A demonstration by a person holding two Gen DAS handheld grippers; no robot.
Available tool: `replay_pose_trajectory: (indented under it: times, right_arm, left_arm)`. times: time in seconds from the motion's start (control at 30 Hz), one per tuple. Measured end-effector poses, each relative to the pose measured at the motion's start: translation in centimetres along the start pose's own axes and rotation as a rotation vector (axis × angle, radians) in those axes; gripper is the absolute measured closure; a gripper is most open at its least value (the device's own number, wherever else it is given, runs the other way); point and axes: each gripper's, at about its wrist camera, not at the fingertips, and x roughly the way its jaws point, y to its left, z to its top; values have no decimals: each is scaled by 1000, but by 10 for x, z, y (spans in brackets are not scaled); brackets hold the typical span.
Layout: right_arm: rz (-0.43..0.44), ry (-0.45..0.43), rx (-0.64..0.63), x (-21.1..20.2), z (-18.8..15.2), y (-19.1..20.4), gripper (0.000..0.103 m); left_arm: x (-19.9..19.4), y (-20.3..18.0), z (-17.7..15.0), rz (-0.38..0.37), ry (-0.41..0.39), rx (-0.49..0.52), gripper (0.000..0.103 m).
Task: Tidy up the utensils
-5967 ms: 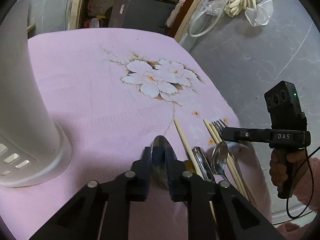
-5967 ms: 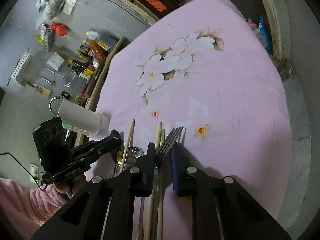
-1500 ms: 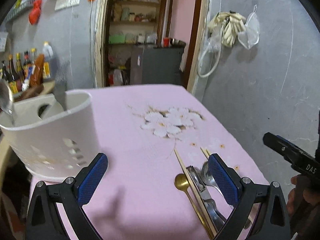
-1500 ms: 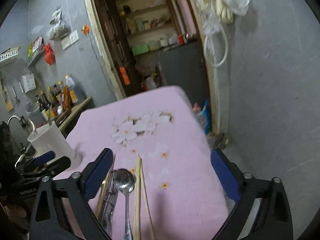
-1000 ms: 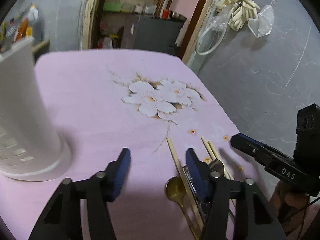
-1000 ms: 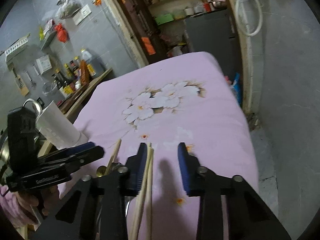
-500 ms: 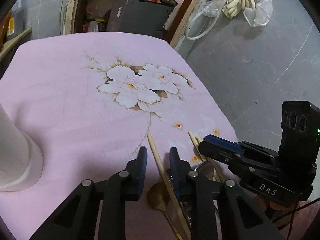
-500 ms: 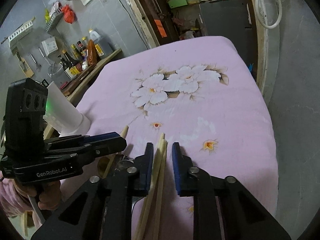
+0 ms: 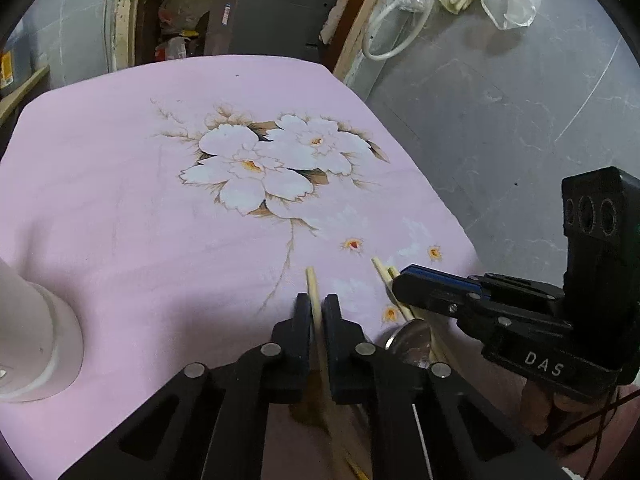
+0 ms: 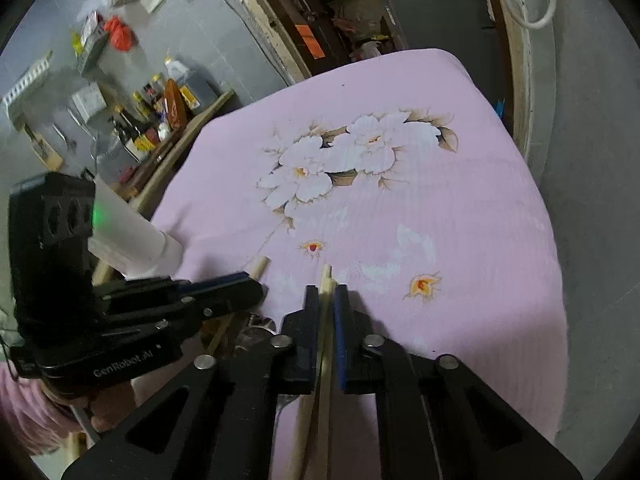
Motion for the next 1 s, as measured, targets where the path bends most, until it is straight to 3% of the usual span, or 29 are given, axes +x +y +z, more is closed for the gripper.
replay_pose_trajectory:
  times: [0.3, 0.57, 1.0]
  right_arm:
    - [56, -84, 69, -26, 1, 1, 99]
    - [70, -185, 120, -60, 3, 13, 99]
    - [6, -371, 35, -109, 4, 84, 99]
  left_arm:
    - [-32, 7, 2, -5, -57, -54, 98]
    - [-82, 15, 2, -7, -162, -84, 98]
    - [-174, 35, 8, 3, -356, -95, 98]
